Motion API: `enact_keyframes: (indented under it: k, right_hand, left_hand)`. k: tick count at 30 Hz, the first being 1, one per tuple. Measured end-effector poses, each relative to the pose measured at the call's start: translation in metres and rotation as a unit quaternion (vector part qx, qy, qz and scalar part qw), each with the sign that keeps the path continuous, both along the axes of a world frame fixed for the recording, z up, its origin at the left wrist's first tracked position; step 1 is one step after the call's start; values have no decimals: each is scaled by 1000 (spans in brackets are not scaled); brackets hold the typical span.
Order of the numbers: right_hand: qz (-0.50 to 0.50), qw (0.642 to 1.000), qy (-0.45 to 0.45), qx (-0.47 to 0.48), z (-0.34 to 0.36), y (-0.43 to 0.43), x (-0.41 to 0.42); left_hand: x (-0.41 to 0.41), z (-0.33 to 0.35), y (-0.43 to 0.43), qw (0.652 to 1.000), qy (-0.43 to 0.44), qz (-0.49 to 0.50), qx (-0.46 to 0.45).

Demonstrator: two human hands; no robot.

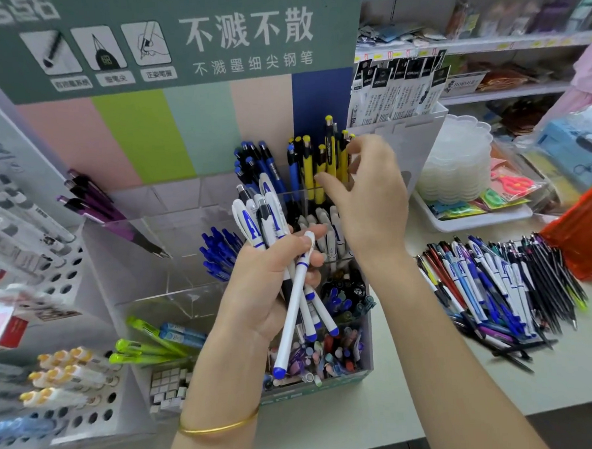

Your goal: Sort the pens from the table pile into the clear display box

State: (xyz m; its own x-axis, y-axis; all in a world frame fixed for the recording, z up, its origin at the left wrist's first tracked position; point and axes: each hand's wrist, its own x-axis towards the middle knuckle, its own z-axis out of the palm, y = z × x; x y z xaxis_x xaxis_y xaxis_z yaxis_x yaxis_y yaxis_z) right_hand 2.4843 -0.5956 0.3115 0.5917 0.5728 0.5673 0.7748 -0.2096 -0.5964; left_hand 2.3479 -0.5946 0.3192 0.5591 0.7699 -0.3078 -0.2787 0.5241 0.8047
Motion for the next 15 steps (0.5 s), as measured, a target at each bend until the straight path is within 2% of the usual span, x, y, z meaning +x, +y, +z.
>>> enact_keyframes:
  k: [3, 6, 11, 15]
  right_hand:
    - [10, 993, -52, 109, 4, 3, -8]
    - [31, 991, -97, 89, 2, 14, -7]
    - [58, 993, -48, 91, -4, 6, -6]
    - [47, 997, -19, 52, 0, 7, -3]
  left_hand:
    - [-1, -2, -1, 1000, -3, -13, 7]
    - [-3, -1, -4, 1000, -12, -19, 16]
    - [-9, -6, -6, 1000, -6, -20, 17]
    - [-13, -12, -11, 1000, -17, -21, 9]
